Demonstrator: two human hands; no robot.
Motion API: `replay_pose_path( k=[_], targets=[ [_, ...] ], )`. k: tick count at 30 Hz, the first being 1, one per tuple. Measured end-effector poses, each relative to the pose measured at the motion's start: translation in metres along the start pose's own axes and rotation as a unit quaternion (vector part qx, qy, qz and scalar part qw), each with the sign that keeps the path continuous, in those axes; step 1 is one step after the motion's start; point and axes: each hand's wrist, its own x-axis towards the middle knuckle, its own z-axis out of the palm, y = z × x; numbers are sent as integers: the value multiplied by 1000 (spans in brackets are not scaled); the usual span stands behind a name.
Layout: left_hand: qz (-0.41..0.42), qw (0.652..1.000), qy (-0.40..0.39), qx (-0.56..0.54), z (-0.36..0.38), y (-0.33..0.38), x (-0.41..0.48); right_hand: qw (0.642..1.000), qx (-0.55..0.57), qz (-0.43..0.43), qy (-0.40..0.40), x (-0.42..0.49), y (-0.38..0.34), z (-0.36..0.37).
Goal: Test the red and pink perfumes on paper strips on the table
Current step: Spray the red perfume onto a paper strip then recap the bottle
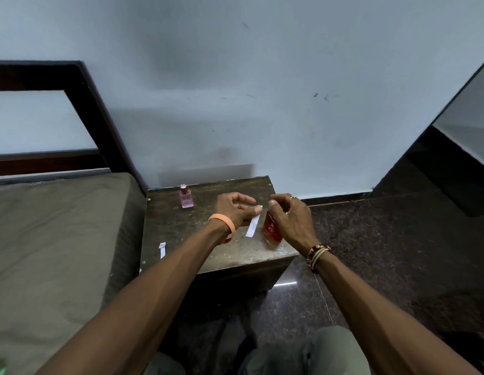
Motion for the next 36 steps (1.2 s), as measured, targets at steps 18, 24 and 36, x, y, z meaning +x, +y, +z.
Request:
replay_pose_path(
  k=[18,24,36],
  targets=[
    [97,993,4,65,-51,58,-96,975,118,44,-185,-64,-106,-40],
    [107,979,150,92,-75,59,-107,944,289,99,-124,-72,-146,-63],
    [177,924,200,275,-90,73,-123,975,164,80,-126,-82,-159,-68]
  ],
)
